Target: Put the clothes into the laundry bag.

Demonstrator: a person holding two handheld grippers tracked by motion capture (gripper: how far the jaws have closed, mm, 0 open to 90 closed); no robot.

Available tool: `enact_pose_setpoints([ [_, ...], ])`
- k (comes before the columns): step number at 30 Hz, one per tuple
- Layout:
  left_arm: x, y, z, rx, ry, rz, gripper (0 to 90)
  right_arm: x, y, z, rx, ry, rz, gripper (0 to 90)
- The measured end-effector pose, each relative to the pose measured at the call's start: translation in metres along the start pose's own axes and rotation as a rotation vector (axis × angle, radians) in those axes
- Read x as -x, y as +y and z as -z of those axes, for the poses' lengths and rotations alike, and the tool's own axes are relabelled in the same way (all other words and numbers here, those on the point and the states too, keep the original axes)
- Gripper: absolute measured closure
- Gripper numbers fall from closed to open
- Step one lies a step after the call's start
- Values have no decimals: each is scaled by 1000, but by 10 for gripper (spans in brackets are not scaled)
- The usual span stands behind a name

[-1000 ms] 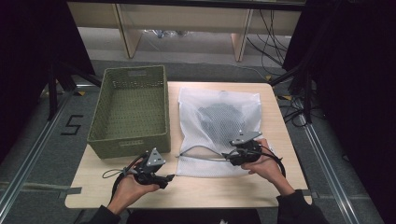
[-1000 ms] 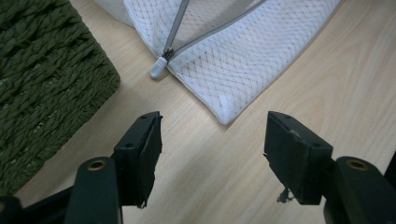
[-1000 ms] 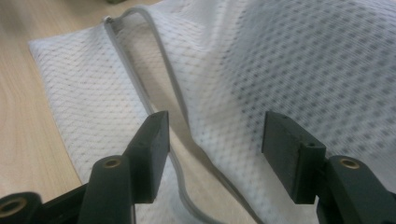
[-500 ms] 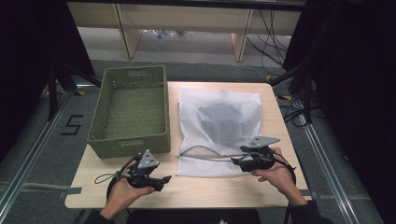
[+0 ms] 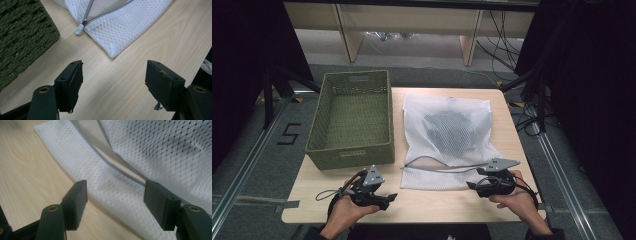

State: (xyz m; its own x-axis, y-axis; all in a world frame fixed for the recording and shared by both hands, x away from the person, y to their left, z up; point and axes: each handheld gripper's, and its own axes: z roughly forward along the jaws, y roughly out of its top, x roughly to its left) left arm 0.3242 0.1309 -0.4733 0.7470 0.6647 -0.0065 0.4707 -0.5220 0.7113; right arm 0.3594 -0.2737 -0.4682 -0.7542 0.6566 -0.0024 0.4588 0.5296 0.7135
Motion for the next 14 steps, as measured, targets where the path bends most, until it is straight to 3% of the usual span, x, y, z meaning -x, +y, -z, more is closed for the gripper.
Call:
enact_pose_setpoints([
  [3,-1,-1,0,-5,15,-6,300,1,-1,0,-12,-11,-14,369],
  [4,-2,-1,0,-8,15,-10,299,3,-2,-1,-3,-16,11,369],
  [6,-2,-1,-1,-10,7,0,297,3,-2,-1,-9,-15,-11,369],
  [14,-1,-1,-3,-11,-4,-2,288,3,-2,-3,-15,-9,-1,366],
])
